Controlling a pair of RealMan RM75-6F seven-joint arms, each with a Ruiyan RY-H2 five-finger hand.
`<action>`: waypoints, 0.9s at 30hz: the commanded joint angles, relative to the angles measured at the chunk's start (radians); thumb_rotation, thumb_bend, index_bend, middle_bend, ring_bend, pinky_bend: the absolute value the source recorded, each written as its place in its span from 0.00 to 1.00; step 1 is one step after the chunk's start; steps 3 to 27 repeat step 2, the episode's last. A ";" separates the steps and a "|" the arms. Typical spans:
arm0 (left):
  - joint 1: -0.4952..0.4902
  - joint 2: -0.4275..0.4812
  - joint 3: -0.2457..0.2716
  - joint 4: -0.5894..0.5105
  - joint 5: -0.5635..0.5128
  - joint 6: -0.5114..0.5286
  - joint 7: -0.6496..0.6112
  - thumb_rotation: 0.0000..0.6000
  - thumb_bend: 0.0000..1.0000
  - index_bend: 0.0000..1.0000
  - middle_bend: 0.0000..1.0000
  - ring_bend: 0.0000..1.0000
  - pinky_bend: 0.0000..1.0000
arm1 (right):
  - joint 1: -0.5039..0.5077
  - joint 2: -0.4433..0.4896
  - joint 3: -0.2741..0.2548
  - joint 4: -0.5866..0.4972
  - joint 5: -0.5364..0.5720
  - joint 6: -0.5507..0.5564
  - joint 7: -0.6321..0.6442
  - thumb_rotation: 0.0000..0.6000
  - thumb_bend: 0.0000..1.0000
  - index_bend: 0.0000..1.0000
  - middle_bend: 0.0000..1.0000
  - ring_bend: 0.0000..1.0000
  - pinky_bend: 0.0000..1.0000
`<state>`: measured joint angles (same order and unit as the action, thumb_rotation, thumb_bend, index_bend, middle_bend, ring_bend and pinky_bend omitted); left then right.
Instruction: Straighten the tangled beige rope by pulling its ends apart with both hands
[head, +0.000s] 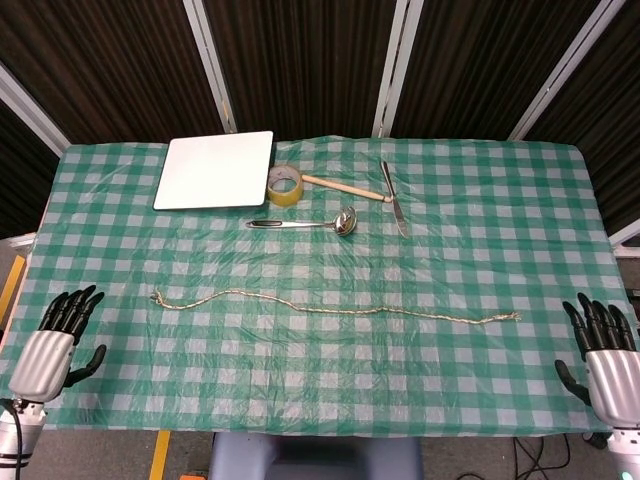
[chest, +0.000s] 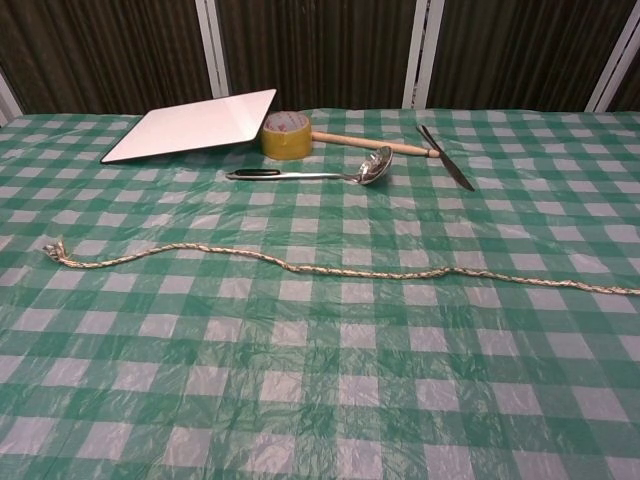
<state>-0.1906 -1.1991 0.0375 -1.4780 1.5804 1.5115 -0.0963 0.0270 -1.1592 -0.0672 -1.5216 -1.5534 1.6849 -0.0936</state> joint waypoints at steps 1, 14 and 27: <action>0.004 0.004 -0.005 -0.004 -0.010 -0.008 0.012 1.00 0.42 0.00 0.00 0.00 0.03 | -0.003 0.006 0.003 -0.002 0.000 -0.015 0.012 1.00 0.38 0.00 0.00 0.00 0.00; 0.005 0.004 -0.007 -0.004 -0.012 -0.010 0.019 1.00 0.42 0.00 0.00 0.00 0.03 | -0.004 0.007 0.005 -0.003 -0.003 -0.016 0.012 1.00 0.38 0.00 0.00 0.00 0.00; 0.005 0.004 -0.007 -0.004 -0.012 -0.010 0.019 1.00 0.42 0.00 0.00 0.00 0.03 | -0.004 0.007 0.005 -0.003 -0.003 -0.016 0.012 1.00 0.38 0.00 0.00 0.00 0.00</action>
